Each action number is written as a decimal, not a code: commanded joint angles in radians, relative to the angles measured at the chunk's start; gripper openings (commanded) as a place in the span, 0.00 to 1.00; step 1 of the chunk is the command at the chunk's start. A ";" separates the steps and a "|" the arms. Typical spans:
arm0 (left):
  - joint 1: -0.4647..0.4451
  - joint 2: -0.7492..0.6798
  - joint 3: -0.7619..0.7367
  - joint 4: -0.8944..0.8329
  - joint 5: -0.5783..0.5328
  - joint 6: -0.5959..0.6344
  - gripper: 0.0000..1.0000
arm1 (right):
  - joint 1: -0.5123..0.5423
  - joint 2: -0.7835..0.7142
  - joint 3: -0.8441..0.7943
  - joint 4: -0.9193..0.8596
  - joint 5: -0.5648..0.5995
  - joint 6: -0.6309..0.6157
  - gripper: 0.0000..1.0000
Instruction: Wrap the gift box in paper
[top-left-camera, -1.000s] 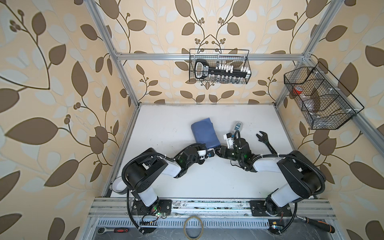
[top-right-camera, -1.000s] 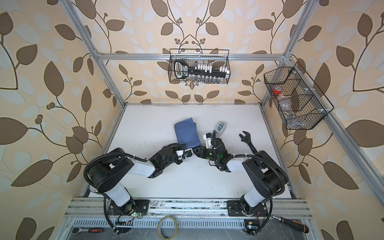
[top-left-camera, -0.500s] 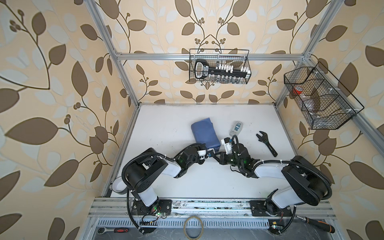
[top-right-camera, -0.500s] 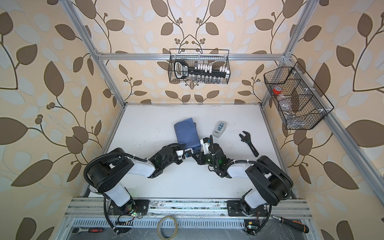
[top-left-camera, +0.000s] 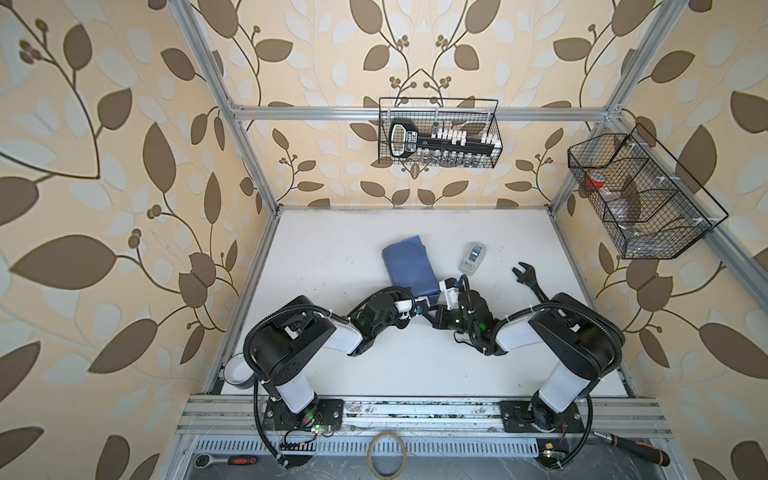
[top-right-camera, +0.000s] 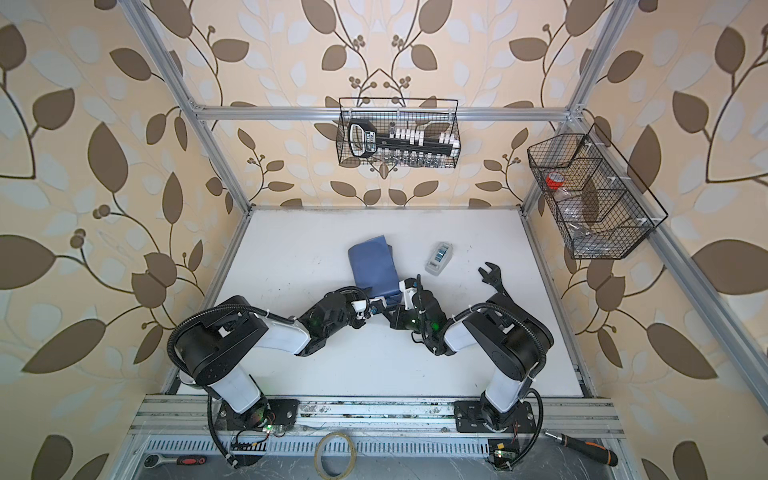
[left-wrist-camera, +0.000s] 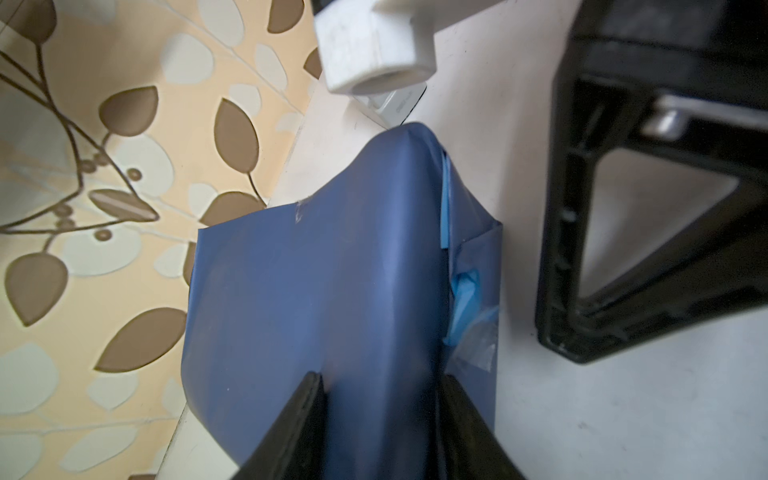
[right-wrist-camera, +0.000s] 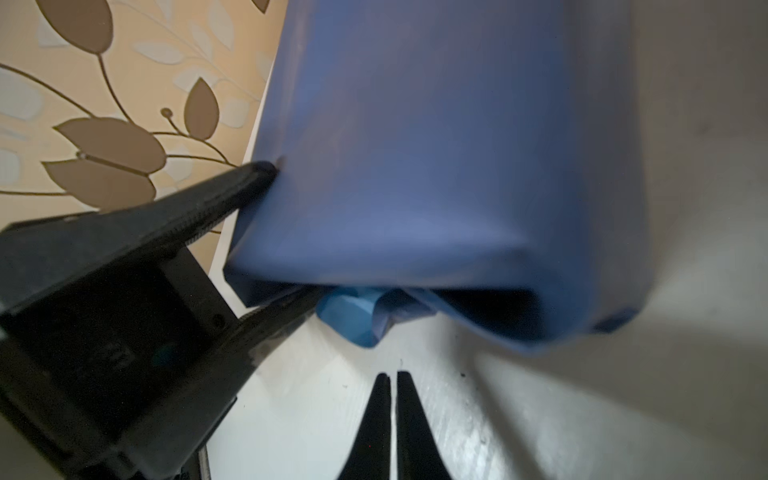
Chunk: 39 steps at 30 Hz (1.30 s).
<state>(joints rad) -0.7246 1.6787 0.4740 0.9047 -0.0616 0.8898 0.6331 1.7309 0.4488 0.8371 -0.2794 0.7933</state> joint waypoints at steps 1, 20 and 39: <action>0.022 0.022 -0.008 -0.142 -0.015 0.010 0.44 | 0.006 0.025 0.036 0.078 0.019 0.038 0.08; 0.022 0.022 -0.006 -0.145 -0.013 0.009 0.44 | -0.012 0.018 0.079 0.079 0.044 0.068 0.08; 0.021 0.021 -0.005 -0.148 -0.012 0.007 0.44 | -0.012 -0.042 0.091 0.060 0.037 0.083 0.08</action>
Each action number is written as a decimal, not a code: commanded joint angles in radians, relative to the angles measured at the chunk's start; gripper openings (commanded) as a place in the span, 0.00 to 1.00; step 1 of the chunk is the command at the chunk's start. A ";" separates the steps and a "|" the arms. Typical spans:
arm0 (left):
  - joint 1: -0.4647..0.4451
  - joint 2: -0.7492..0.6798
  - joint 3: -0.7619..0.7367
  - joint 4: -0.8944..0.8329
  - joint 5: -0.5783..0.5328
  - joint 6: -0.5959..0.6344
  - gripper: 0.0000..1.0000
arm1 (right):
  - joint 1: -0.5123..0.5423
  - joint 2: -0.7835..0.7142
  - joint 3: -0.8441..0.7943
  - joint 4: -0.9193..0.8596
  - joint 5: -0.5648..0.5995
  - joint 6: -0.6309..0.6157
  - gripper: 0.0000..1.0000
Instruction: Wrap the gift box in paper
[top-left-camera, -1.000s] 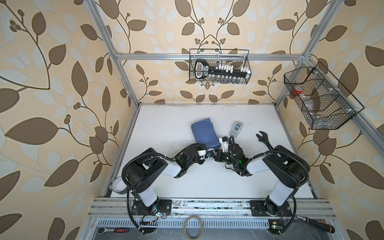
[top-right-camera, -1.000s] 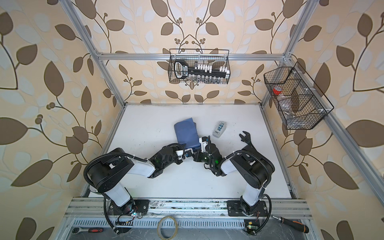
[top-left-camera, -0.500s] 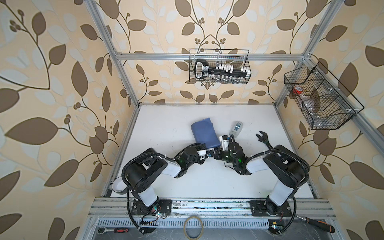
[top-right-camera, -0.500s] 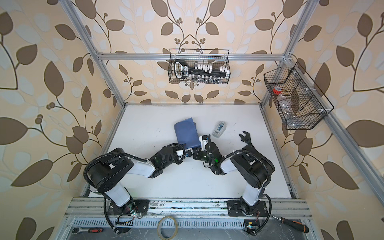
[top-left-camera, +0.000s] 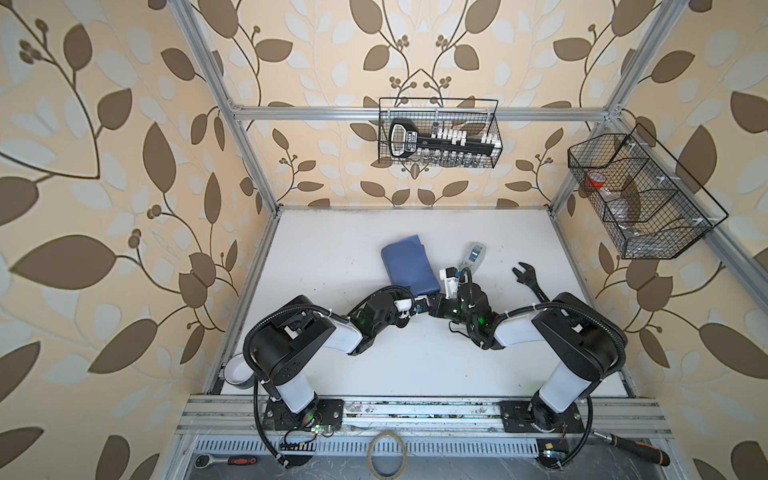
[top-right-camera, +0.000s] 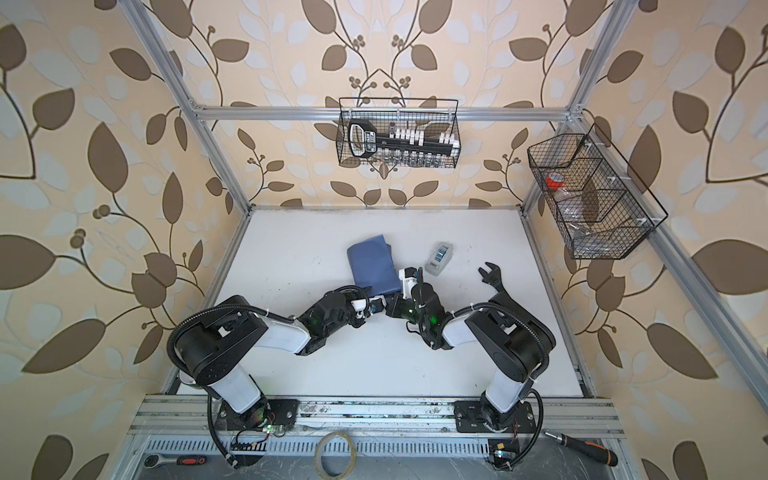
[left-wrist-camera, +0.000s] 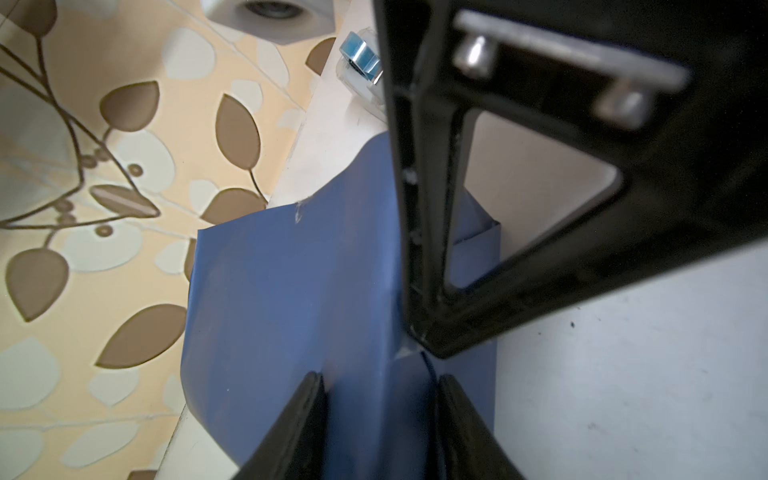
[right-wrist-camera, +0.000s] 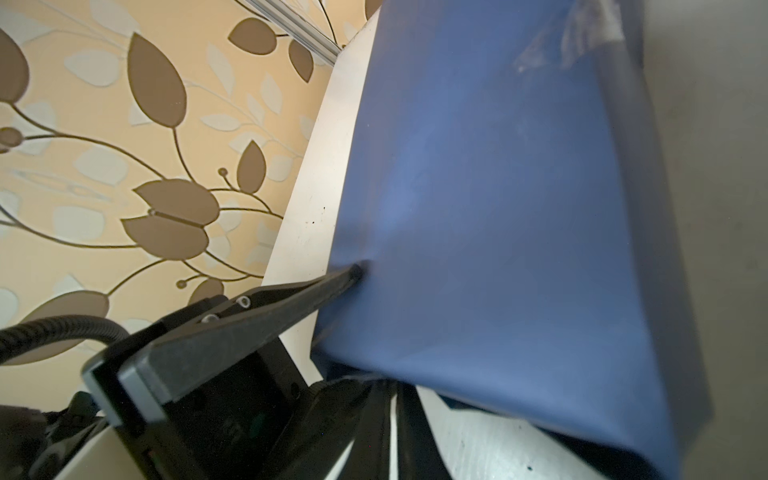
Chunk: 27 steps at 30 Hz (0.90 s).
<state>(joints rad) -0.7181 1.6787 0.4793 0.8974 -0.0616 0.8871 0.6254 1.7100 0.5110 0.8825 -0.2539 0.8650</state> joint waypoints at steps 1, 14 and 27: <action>0.015 0.022 -0.010 -0.141 -0.012 0.008 0.44 | -0.004 -0.021 0.031 0.014 0.010 0.012 0.09; 0.016 0.019 -0.011 -0.143 -0.013 0.008 0.44 | -0.010 -0.019 0.026 0.069 0.003 0.049 0.08; 0.017 0.019 -0.010 -0.144 -0.009 0.008 0.44 | -0.022 0.003 0.010 0.131 -0.005 0.102 0.08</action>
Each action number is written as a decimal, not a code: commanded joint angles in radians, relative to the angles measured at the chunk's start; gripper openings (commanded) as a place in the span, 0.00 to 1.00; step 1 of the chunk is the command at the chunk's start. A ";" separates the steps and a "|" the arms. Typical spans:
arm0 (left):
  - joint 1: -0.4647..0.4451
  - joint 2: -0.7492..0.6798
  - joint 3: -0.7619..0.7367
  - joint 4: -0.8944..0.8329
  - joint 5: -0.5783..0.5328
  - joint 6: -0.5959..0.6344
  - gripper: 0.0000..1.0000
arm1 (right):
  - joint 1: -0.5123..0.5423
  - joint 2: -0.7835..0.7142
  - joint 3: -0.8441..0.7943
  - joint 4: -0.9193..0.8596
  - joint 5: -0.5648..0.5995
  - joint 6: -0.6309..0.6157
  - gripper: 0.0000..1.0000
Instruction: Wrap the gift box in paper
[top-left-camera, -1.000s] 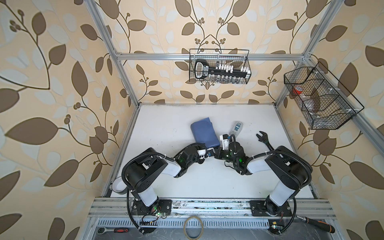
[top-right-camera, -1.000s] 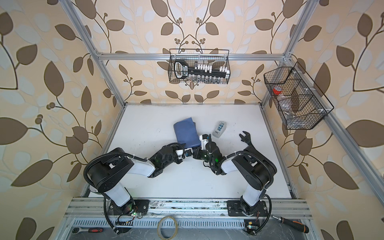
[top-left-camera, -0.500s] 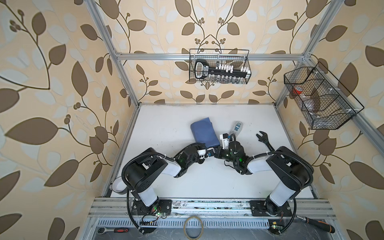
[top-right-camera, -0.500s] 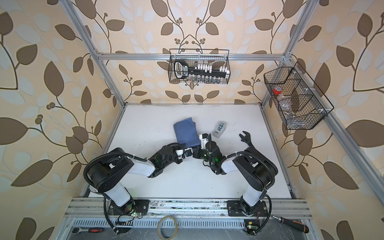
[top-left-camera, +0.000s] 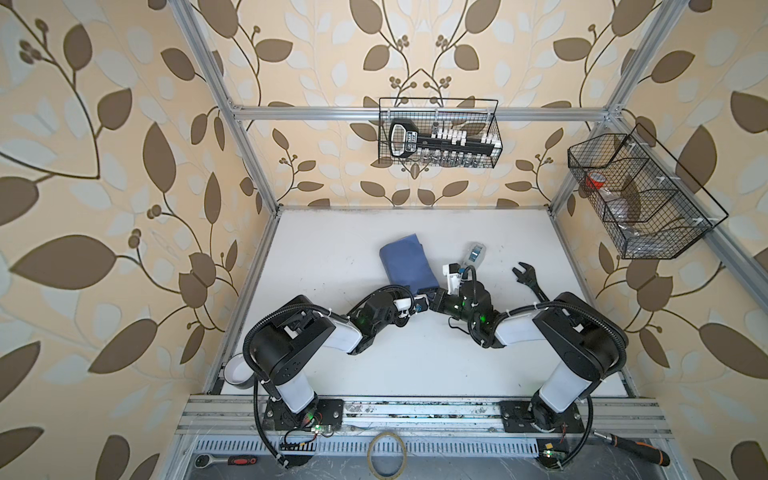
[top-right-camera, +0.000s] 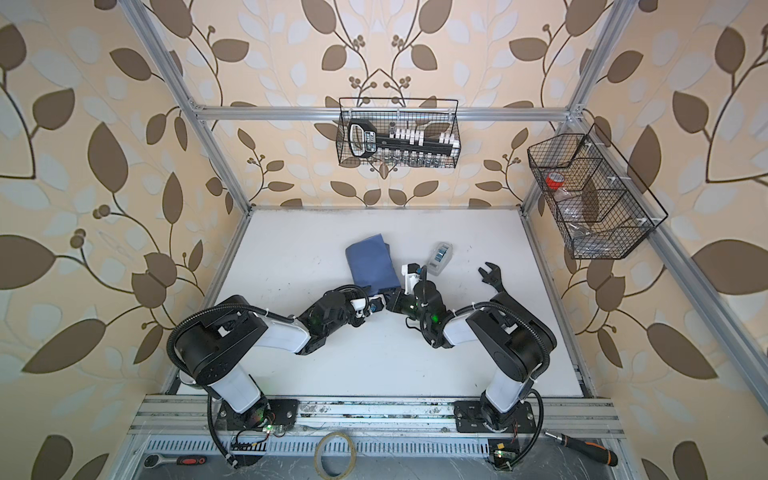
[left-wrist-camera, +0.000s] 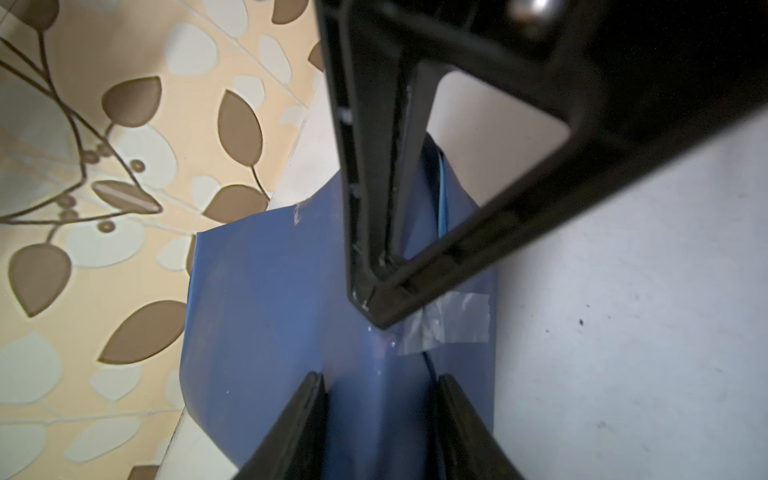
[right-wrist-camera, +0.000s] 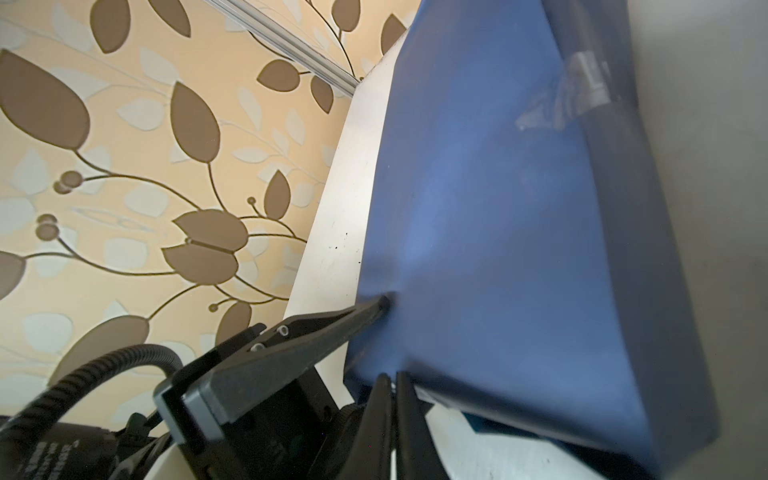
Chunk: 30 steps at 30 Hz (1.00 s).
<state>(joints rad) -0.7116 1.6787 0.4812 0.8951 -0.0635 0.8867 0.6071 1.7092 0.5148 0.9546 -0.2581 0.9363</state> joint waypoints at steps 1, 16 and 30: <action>0.008 0.019 -0.012 -0.142 -0.008 0.009 0.44 | -0.003 0.008 0.004 0.060 0.002 0.037 0.08; 0.010 0.019 -0.010 -0.143 -0.005 0.004 0.44 | -0.047 -0.089 -0.134 0.056 -0.006 0.006 0.08; 0.010 0.015 -0.011 -0.147 -0.005 0.001 0.44 | 0.028 0.080 -0.062 0.138 -0.003 0.011 0.07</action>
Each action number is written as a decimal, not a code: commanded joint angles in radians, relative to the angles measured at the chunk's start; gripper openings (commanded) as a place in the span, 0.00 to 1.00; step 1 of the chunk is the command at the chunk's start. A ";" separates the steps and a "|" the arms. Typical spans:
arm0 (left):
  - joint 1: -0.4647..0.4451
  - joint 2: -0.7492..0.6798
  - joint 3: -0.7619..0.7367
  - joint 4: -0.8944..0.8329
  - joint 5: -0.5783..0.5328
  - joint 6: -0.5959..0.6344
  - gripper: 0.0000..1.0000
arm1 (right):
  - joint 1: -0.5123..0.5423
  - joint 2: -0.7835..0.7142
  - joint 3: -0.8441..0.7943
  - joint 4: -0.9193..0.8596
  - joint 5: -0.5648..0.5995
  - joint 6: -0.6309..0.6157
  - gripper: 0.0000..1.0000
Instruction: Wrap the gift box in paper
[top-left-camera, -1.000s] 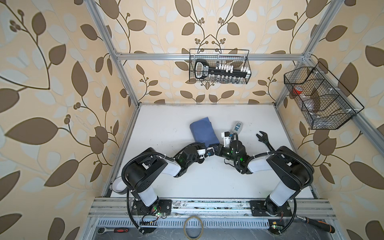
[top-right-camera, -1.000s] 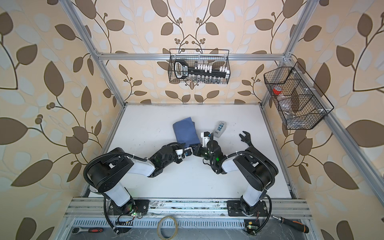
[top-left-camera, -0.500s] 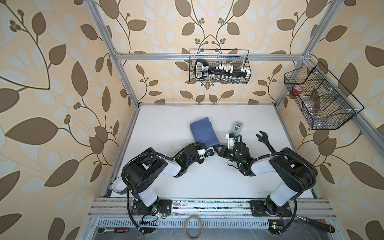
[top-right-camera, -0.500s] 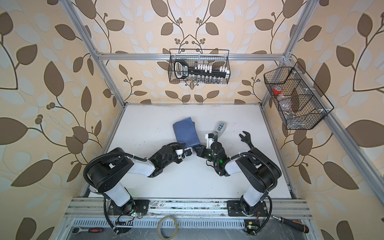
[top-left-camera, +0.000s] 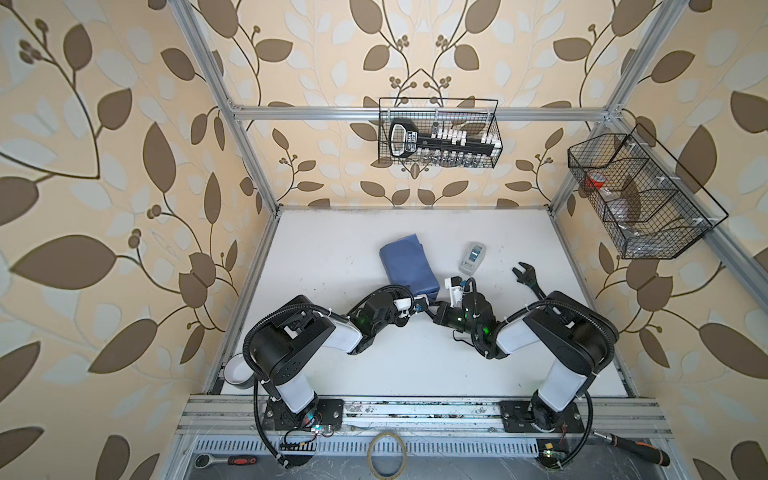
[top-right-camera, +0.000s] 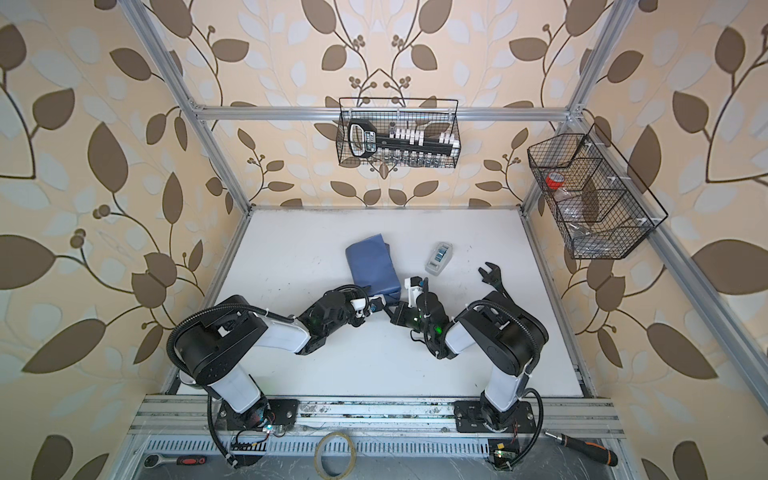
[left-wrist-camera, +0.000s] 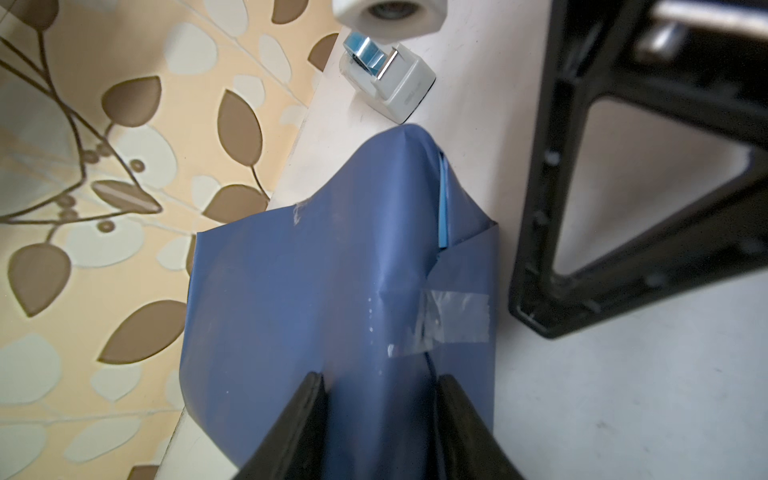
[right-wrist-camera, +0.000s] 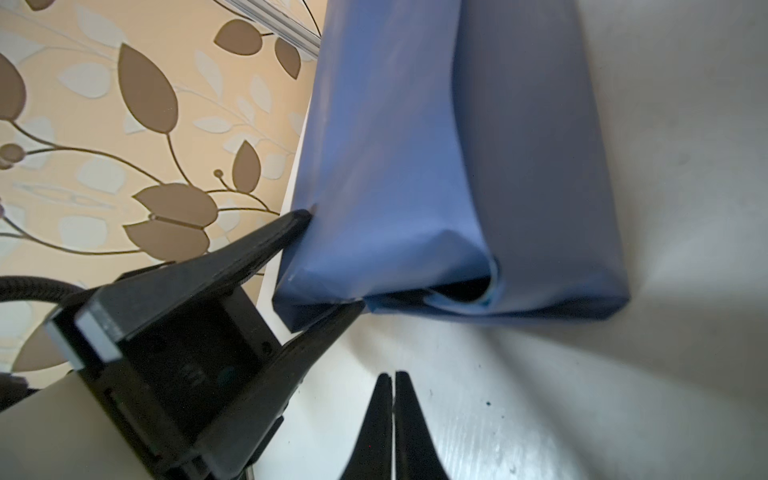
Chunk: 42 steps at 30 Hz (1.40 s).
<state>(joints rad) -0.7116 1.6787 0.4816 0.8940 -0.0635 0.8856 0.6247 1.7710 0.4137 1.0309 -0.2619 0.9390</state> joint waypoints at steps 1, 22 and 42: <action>0.010 0.018 -0.009 -0.145 -0.004 0.003 0.44 | 0.010 0.024 0.046 0.059 0.004 0.009 0.07; 0.010 0.020 -0.008 -0.145 -0.002 0.004 0.43 | 0.001 0.159 0.089 0.056 0.121 0.043 0.06; 0.010 -0.019 -0.007 -0.133 0.023 -0.026 0.53 | -0.106 -0.154 -0.148 -0.076 0.003 -0.041 0.15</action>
<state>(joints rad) -0.7120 1.6752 0.4870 0.8772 -0.0570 0.8700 0.5476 1.7111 0.2996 1.0172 -0.2146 0.9512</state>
